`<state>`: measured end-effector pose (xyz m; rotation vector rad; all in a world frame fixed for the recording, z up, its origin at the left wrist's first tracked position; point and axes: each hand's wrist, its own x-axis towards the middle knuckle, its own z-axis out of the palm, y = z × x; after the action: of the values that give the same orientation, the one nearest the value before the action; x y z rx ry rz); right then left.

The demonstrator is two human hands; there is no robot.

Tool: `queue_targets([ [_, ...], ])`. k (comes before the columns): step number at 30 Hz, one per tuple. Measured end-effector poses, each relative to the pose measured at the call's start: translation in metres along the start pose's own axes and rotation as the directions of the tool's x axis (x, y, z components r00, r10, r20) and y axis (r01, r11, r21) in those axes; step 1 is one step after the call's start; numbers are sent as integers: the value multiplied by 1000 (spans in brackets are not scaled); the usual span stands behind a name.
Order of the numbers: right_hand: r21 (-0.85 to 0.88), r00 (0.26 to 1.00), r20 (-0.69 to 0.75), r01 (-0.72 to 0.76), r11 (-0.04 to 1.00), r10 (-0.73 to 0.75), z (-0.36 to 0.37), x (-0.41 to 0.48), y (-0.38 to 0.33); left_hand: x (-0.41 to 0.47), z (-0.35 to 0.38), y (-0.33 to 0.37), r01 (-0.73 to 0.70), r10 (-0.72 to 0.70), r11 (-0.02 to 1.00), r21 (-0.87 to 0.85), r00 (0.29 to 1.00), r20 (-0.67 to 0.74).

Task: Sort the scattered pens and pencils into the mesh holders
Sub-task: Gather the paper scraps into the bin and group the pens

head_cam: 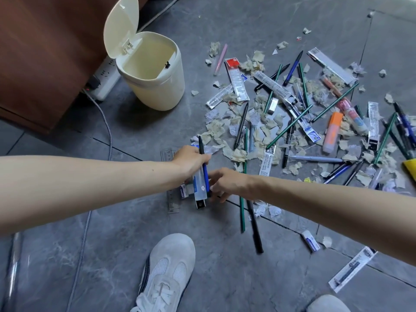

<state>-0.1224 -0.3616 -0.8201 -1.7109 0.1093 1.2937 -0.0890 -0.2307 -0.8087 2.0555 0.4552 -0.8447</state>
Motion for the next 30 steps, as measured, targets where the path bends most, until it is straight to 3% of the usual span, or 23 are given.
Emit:
queue_targets([
  [5, -13, 984, -177, 12, 1000, -15, -3, 5, 2, 6, 1, 2, 44, -44, 999, -9, 999, 17],
  [10, 25, 969, -246, 7, 1000, 0, -5, 15, 4, 9, -3, 7, 50, -48, 998, -47, 998, 46],
  [13, 13, 958, -287, 24, 1000, -19, -7, 19, 8, 13, -12, 8, 65, -64, 996, 54, 998, -27],
  [19, -131, 908, -399, 84, 988, -131, -3, 27, 16, 17, -38, -24, 148, -123, 970, 194, 983, -138],
  [25, -324, 846, -488, 53, 945, -215, -6, 28, 13, 11, -39, -43, 308, -326, 904, 295, 945, 13],
  [30, -471, 819, -527, -61, 880, -226, -16, 16, 23, 11, -35, -43, 332, -357, 898, 289, 933, 40],
])
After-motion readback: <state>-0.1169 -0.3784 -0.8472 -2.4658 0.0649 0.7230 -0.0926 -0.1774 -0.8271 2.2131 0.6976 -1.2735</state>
